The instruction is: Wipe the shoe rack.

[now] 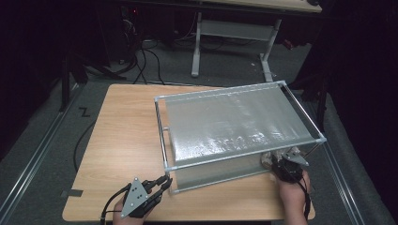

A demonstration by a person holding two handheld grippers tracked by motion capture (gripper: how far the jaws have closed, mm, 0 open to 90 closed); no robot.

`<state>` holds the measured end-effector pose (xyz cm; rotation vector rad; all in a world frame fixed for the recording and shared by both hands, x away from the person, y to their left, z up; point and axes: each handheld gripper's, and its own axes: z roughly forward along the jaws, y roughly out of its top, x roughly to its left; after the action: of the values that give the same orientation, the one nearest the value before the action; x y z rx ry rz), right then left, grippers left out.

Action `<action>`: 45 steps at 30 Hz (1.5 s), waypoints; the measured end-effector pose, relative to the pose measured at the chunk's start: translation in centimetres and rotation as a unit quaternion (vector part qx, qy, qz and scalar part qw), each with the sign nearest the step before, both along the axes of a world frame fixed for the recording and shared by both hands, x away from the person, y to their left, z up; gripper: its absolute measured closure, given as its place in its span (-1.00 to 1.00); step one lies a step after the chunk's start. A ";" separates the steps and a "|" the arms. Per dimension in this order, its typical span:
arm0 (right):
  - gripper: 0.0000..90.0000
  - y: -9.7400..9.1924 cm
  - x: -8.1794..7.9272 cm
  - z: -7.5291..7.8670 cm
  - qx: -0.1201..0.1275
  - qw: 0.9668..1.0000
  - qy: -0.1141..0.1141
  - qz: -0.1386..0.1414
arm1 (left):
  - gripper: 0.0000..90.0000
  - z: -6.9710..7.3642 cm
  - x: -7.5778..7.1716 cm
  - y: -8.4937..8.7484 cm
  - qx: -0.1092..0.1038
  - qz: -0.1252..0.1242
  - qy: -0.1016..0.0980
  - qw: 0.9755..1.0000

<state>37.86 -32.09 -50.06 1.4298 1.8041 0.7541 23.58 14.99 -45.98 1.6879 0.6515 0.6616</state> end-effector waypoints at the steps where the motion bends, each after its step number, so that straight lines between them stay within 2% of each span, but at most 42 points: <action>1: 0.37 0.1 0.0 0.0 0.001 1.000 0.002 0.002 | 0.77 0.0 0.0 0.0 0.000 0.000 -0.001 1.000; 11: 0.33 2.7 -0.5 -0.1 0.001 0.999 0.009 0.044 | 0.76 0.0 0.0 0.0 0.003 -0.002 -0.005 1.000; 14: 0.33 4.2 -0.9 -0.1 -0.001 0.998 0.009 0.064 | 0.76 0.0 0.1 -0.1 0.005 -0.002 -0.006 1.000; 18: 0.33 6.4 -1.5 0.0 0.009 0.996 0.014 0.086 | 0.76 0.0 0.1 -0.1 0.007 -0.002 -0.006 1.000; 23: 0.32 9.4 -2.5 0.0 0.017 0.992 0.021 0.123 | 0.76 0.0 0.1 -0.1 0.007 -0.003 -0.006 1.000; 25: 0.32 10.9 -2.9 0.0 0.023 0.990 0.025 0.139 | 0.76 0.0 0.1 -0.1 0.008 -0.003 -0.007 1.000; 26: 0.32 11.7 -3.1 0.0 0.014 0.988 0.023 0.151 | 0.76 0.0 0.1 -0.1 0.008 -0.003 -0.007 1.000; 28: 0.31 13.3 -3.5 0.0 0.017 0.985 0.028 0.167 | 0.76 0.0 0.1 -0.1 0.007 -0.003 -0.006 1.000; 30: 0.31 15.0 -4.0 -0.1 0.003 0.982 0.024 0.188 | 0.76 0.0 0.1 -0.1 0.008 -0.003 -0.006 1.000; 31: 0.30 15.8 -4.3 0.0 0.007 0.981 0.031 0.193 | 0.76 0.0 0.1 -0.1 0.007 -0.003 -0.006 1.000; 33: 0.29 17.3 -4.6 -0.1 -0.001 0.976 0.026 0.217 | 0.76 0.0 0.1 -0.1 0.007 -0.003 -0.006 1.000; 34: 0.29 18.0 -4.9 -0.1 0.000 0.975 0.029 0.220 | 0.76 0.0 0.1 -0.1 0.007 -0.003 -0.005 1.000; 35: 0.29 18.6 -5.0 -0.1 -0.005 0.972 0.027 0.231 | 0.76 0.0 0.1 -0.1 0.007 -0.003 -0.005 1.000; 36: 0.28 19.3 -5.3 -0.1 0.005 0.971 0.031 0.237 | 0.76 0.0 0.1 -0.1 0.007 -0.003 -0.005 1.000; 37: 0.28 19.3 -5.3 -0.1 0.005 0.971 0.031 0.237 | 0.76 0.0 0.1 -0.1 0.007 -0.003 -0.005 1.000; 38: 0.28 20.6 -5.6 0.0 0.001 0.967 0.027 0.253 | 0.76 0.0 0.1 -0.1 0.007 -0.003 -0.005 1.000; 39: 0.28 20.6 -5.6 0.0 0.001 0.967 0.027 0.253 | 0.76 0.0 0.1 -0.1 0.007 -0.003 -0.005 1.000; 40: 0.29 21.6 -6.0 0.0 0.002 0.963 0.027 0.269 | 0.76 0.0 0.1 -0.1 0.008 -0.003 -0.005 1.000; 41: 0.29 22.2 -6.2 0.0 0.004 0.961 0.031 0.274 | 0.76 0.0 0.1 -0.1 0.007 -0.004 -0.005 1.000; 43: 0.29 23.2 -6.7 0.1 -0.002 0.956 0.032 0.290 | 0.76 0.0 0.1 -0.1 0.007 -0.004 -0.005 1.000; 44: 0.30 23.6 -6.9 0.1 -0.002 0.953 0.025 0.303 | 0.76 0.0 0.1 -0.1 0.007 -0.004 -0.005 1.000; 45: 0.30 24.1 -7.2 0.2 0.000 0.951 0.031 0.307 | 0.76 0.0 0.1 -0.1 0.006 -0.003 -0.005 1.000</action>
<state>30.67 -8.04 -49.90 0.8862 2.3283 1.0168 23.71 14.89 -45.97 1.6967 0.6352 0.6703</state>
